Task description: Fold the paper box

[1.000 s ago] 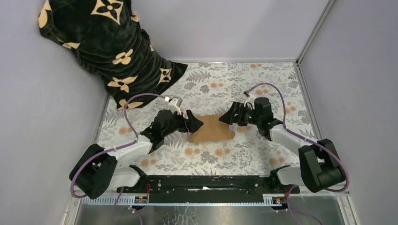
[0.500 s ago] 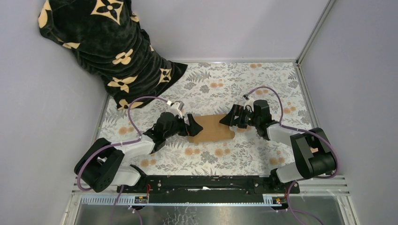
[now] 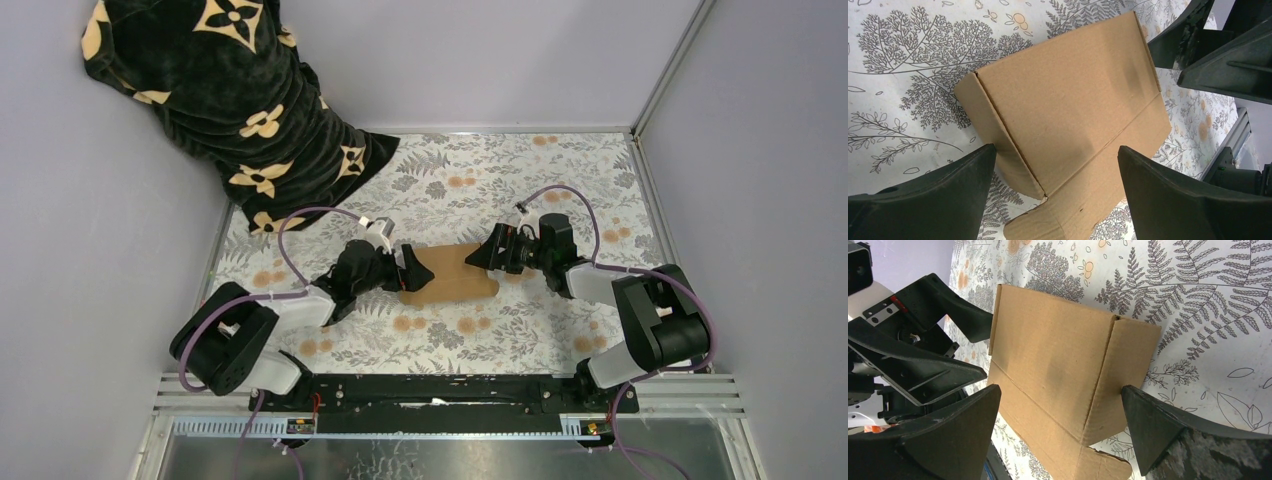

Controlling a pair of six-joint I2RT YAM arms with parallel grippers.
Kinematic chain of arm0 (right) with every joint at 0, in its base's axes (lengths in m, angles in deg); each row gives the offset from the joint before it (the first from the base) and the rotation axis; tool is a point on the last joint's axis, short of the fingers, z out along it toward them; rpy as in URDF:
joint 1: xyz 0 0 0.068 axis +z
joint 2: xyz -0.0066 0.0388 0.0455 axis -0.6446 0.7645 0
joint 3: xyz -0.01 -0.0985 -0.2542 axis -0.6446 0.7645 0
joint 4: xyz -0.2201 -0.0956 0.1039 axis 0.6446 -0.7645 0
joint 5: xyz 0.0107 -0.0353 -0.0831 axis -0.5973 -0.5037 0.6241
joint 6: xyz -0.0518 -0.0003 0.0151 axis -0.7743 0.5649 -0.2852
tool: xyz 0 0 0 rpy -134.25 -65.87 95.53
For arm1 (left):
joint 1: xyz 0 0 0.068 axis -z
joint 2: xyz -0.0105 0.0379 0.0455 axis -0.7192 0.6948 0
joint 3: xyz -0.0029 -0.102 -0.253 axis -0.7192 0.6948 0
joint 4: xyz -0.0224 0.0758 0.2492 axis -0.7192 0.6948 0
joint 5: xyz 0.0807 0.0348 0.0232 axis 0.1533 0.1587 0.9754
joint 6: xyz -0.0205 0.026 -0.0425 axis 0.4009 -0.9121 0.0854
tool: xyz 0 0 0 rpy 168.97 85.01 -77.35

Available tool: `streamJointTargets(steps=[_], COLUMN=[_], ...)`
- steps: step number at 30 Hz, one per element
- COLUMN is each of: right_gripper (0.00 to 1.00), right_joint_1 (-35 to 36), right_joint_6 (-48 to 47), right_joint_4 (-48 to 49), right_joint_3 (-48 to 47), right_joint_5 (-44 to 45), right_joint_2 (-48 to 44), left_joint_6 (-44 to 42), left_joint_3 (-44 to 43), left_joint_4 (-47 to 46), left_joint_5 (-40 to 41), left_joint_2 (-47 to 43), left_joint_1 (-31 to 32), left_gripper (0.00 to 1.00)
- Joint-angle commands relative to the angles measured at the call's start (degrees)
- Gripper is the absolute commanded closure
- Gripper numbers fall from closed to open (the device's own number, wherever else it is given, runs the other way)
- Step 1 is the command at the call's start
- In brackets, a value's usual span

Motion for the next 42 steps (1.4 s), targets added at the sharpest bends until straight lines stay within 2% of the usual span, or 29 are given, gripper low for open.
streamJointTargets(steps=[1,11,19,42], right_gripper=[0.00,0.00,0.00,0.00], right_joint_1=[-0.21,-0.25,-0.21,-0.21], right_joint_6=[0.65,2.94,3.97,17.50], right_joint_4=[2.79,2.63,-1.39,-5.77], right_joint_3=[-0.68,-0.43,-1.37,-1.04], right_joint_5=[-2.93,-6.49,-8.85,-13.78], right_joint_2=[-0.89,-4.04,-8.47,-10.64], left_joint_6=[0.83,0.91,1.45,4.16], left_joint_3=[0.43,-0.27,-1.49,-11.74], left_joint_4=[-4.79,-0.89,2.45,25.27], left_joint_5=[-1.77,-2.17,-3.23,-5.99], left_joint_2=[0.89,-3.91,-6.22,-12.46], left_joint_1=[-0.07,-0.07,-0.07,-0.45], left_gripper=[0.01,0.01,0.01,0.01])
